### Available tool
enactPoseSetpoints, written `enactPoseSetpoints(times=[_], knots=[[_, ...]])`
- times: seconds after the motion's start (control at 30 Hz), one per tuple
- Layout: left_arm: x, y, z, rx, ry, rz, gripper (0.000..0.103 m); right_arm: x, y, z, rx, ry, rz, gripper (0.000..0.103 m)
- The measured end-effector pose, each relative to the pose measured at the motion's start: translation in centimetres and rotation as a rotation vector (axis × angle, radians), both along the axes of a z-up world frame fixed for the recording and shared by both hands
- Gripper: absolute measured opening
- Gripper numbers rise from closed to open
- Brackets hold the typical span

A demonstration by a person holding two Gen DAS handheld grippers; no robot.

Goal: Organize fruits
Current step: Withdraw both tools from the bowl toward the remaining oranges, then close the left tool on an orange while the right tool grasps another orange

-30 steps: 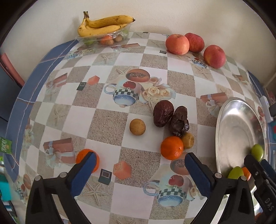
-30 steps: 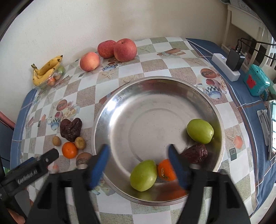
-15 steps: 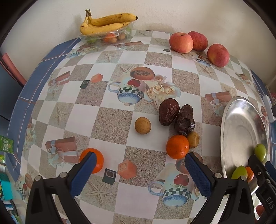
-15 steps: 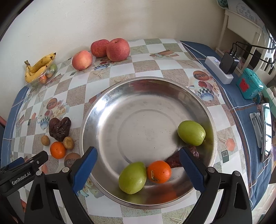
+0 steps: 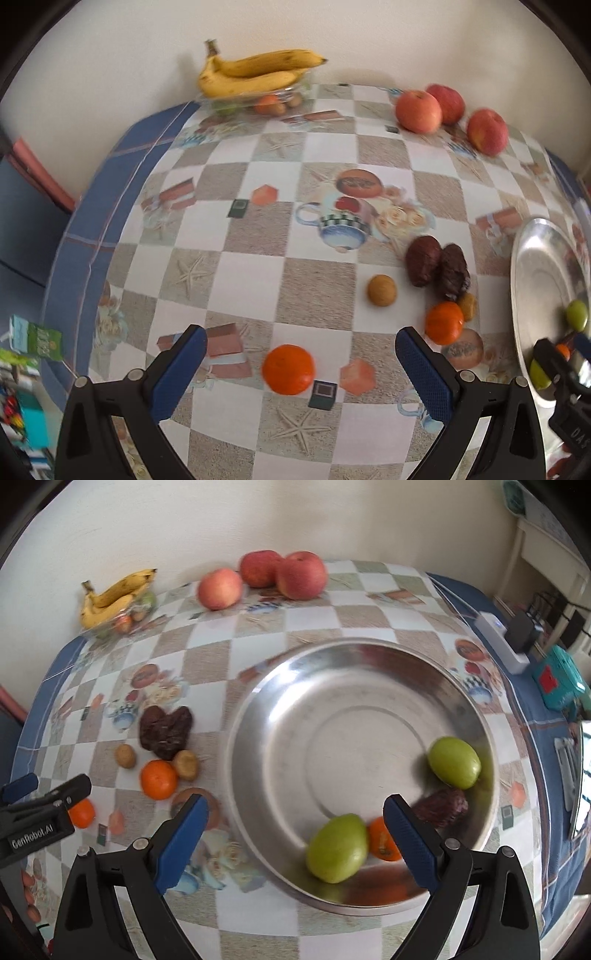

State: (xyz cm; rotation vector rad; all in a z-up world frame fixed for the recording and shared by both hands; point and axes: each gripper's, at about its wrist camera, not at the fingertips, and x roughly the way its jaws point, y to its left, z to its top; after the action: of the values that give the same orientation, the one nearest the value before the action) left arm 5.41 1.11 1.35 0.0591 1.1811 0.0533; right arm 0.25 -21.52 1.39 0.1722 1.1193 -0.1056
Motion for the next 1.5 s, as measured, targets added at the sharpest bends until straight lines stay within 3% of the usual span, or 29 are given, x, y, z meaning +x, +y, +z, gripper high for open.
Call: enactPoseSetpoints(times=[0.33,0.47,0.73,0.8,0.93,1.0,1.13,1.5], knots=[[0.2,4.7,-0.5,-0.121,0.022,0.162,0.103,1.3,4.1,0.0,0.074,0.009,0.07,0.096],[0.2,5.3,-1.8,-0.155,0.071,0.197,0.103,1.7,5.5,-0.4,0.104,0.027,0.101,0.096],[0.0,5.8,-3.8,-0.22,0.13,0.267,0.101,2.9,6.7,-1.8,0.144,0.063,0.062,0.094],[-0.1,5.5,-4.1,-0.224,0.142,0.267,0.097,3.1,6.9,-1.9,0.13,0.059,0.058,0.09],[-0.2,5.5,-4.9,-0.284,0.18,0.28,0.085,3.5,7.5,-2.2,0.134,0.063,0.078,0.069],[-0.2,5.3,-5.1,-0.288,0.19,0.275,0.077,3.6,7.9,-2.8,0.139,0.085,0.08,0.068],[-0.1,5.0,-5.8,-0.306,0.221,0.274,0.064,3.9,8.0,-3.5,0.16,0.1,0.06,0.054],[-0.6,5.4,-5.9,-0.305,0.225,0.279,0.056,4.5,8.5,-4.4,0.236,0.119,0.032,0.036]])
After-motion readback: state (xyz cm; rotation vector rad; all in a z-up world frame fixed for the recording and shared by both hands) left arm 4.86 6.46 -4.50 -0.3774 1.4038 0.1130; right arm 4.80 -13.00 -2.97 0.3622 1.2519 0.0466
